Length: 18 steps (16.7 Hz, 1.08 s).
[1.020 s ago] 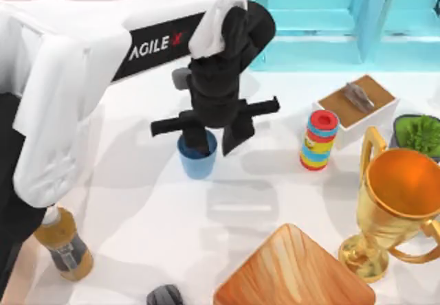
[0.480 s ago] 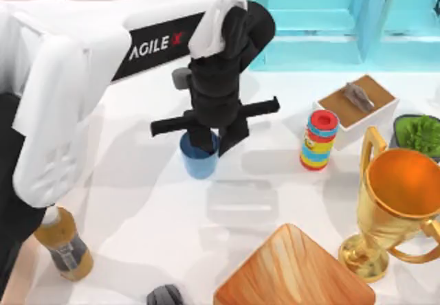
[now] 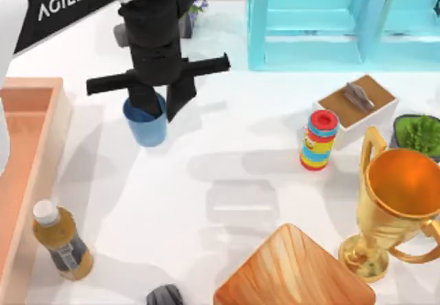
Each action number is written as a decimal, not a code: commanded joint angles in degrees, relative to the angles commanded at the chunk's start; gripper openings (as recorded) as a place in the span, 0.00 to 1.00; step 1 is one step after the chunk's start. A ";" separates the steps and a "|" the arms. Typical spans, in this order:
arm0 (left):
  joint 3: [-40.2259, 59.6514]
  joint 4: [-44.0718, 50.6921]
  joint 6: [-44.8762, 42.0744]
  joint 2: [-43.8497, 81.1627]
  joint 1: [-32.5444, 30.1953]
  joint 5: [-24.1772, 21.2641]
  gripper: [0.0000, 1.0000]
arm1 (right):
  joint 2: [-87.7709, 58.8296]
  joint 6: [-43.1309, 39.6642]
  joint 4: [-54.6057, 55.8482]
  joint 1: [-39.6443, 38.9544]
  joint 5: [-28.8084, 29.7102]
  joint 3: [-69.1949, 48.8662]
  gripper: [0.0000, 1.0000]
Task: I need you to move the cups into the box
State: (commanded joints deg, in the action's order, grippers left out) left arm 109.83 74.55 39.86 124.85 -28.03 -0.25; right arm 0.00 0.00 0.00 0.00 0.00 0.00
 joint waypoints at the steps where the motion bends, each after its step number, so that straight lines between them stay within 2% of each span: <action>1: -0.03 1.65 -1.56 -1.81 1.61 0.01 0.00 | 0.00 0.00 0.00 0.00 0.00 0.00 1.00; 10: -1.18 3.54 -5.50 -4.66 5.06 0.33 0.00 | 0.00 0.00 0.00 0.00 0.00 0.00 1.00; 13: -4.10 3.66 -12.76 -8.03 10.50 0.65 0.00 | 0.00 0.00 0.00 0.00 0.00 0.00 1.00; 18: -11.76 4.03 -31.99 -16.15 23.40 1.18 0.00 | 0.00 0.00 0.00 0.00 0.00 0.00 1.00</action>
State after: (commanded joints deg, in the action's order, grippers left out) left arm 98.08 78.58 7.87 108.70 -4.64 0.94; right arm 0.00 0.00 0.00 0.00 0.00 0.00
